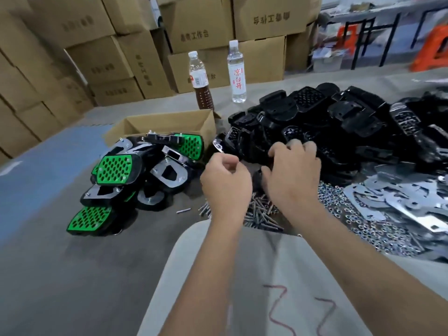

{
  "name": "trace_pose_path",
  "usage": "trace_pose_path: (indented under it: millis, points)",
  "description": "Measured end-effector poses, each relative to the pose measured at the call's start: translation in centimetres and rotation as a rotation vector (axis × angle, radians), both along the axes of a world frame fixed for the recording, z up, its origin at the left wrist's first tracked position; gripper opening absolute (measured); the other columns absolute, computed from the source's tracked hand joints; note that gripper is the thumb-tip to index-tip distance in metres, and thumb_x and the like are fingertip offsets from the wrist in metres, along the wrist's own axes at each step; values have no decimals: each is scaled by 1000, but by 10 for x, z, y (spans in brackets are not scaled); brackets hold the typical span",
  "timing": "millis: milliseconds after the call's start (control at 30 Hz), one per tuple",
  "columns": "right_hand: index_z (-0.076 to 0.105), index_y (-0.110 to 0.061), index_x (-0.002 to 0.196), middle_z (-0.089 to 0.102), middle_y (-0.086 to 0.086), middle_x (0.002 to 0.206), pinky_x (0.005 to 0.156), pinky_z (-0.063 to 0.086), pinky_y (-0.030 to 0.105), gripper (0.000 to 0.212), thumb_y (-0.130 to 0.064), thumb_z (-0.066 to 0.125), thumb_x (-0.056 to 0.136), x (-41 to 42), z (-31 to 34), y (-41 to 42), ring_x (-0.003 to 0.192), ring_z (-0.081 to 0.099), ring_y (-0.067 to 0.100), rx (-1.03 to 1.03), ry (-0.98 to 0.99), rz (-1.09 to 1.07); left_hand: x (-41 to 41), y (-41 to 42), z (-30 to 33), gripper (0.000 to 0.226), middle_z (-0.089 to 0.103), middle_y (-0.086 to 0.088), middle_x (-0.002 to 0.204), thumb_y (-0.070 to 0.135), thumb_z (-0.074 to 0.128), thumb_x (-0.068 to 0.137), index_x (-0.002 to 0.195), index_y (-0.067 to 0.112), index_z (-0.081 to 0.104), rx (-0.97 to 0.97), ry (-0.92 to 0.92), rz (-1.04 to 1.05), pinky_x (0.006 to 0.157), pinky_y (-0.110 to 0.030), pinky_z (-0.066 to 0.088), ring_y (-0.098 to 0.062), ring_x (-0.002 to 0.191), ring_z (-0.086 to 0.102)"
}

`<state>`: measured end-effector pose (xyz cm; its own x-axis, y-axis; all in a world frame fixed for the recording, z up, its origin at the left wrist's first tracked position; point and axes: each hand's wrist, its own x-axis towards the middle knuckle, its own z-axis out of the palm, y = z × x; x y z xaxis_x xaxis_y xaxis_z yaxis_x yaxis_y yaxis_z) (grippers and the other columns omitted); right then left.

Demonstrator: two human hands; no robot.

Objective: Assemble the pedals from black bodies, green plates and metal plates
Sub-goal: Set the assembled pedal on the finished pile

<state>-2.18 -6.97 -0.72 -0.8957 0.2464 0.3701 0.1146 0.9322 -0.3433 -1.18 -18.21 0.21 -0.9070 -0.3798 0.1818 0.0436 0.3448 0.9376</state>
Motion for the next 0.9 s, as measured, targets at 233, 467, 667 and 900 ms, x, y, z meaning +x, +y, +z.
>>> trace_pose_path:
  millis: [233, 467, 667, 900]
  points:
    - [46, -17, 146, 58, 11, 130, 105, 43, 39, 75, -28, 86, 84, 2, -1, 35, 125, 51, 31, -347, -69, 119, -1, 35, -5, 47, 68, -4, 126, 17, 66, 85, 132, 15, 59, -533, -182, -280, 107, -44, 45, -28, 121, 59]
    - [81, -22, 95, 68, -15, 75, 59, 41, 4, 9, -29, 79, 90, 10, 4, 62, 68, 61, -6, -717, 8, 157, -1, 40, -1, 47, 69, 5, 109, 19, 64, 74, 121, 23, 68, -288, -183, -268, 101, -44, 51, -24, 115, 61]
    - [64, -17, 128, 59, 9, 126, 94, 49, 41, 42, -39, 75, 93, 4, 0, 91, 125, 49, 32, -81, 30, -118, -8, 68, 5, 23, 69, 6, 98, 11, 67, 85, 106, 18, 74, -256, -20, -209, 89, -32, 53, -17, 98, 65]
    - [68, -13, 113, 62, 4, 100, 74, 42, 38, 23, -31, 58, 105, 7, -17, 113, 111, 52, 31, 16, 79, -20, -6, 85, 3, 15, 72, 7, 89, 8, 64, 90, 98, 16, 75, -109, -24, -208, 88, -36, 58, -11, 88, 68]
